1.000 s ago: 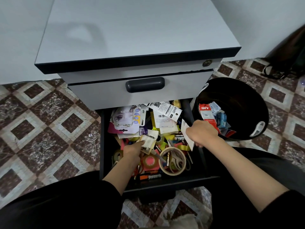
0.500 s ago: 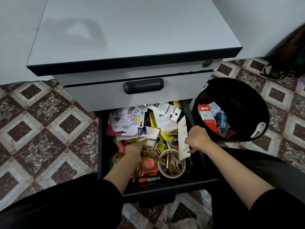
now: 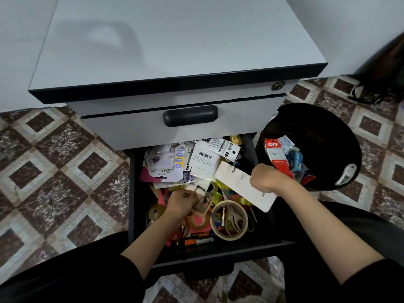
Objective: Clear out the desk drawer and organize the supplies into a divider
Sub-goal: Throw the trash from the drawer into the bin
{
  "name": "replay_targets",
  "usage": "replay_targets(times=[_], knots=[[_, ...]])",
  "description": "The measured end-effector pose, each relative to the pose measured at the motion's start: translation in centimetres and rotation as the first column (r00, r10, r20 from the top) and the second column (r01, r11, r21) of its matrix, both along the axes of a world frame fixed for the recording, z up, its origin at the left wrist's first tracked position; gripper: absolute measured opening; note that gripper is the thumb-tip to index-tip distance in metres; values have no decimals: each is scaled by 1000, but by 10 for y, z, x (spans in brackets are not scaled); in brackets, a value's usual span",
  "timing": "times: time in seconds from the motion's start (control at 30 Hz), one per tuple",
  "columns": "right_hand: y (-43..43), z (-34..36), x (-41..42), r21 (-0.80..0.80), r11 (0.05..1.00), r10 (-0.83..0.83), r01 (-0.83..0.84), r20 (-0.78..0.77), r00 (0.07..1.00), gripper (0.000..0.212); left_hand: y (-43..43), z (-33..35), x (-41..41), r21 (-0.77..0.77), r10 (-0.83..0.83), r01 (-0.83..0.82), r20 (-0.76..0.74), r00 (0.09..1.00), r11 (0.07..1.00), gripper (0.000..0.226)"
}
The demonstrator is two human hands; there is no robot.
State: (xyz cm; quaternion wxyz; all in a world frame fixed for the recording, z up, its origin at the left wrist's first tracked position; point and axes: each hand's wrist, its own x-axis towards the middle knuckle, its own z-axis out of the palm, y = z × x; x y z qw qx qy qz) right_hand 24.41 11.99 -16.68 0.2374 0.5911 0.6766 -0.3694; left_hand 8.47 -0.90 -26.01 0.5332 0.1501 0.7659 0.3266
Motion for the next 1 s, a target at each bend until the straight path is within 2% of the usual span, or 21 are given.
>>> replay_targets(times=[0.07,0.13,0.23,0.3,0.37,0.47,0.53,0.6,0.67,0.73,0.83,0.93,1.0], knots=[[4,5,0,7,999,49,-49,22,999,33,-2,12,-6,79,-90,93,-31,995,993,11],[7,7,-1,25,998,64,-64,32,997,35,-4,20,-16,136,-84,86,-22,996,987,12],[11,3,-4,61,998,31,-33,26,999,34,-1,29,-37,169,109,-106,-14,994,980,13],[10,-4,-7,69,998,-4,5,-18,1000,32,5,26,-57,162,232,-214,-101,967,963,14],[8,-13,-10,73,996,-37,41,-63,997,32,11,22,-74,154,242,-213,-209,947,965,20],[6,-23,-14,102,991,-72,88,-147,986,29,14,19,-83,112,138,-105,-348,927,988,24],[5,-28,-17,136,987,-58,86,-195,979,29,14,18,-81,50,3,25,-500,866,998,32],[4,-35,-19,149,983,-73,110,-233,970,34,12,16,-80,-24,-137,166,-678,722,986,39],[3,-42,-23,169,979,-69,114,-250,966,33,11,14,-80,-126,-264,275,-789,555,953,40],[3,-50,-29,193,977,-40,86,-234,971,28,10,6,-84,-185,-323,332,-843,430,925,40],[4,-56,-38,245,967,-17,70,-213,977,43,14,3,-90,-330,-455,409,-852,259,851,57],[7,-59,-49,328,945,56,9,-186,981,42,18,-4,-101,-361,-554,511,-778,296,780,87],[13,-65,-55,415,907,125,-71,-105,987,45,19,1,-102,-383,-612,545,-717,335,746,97]])
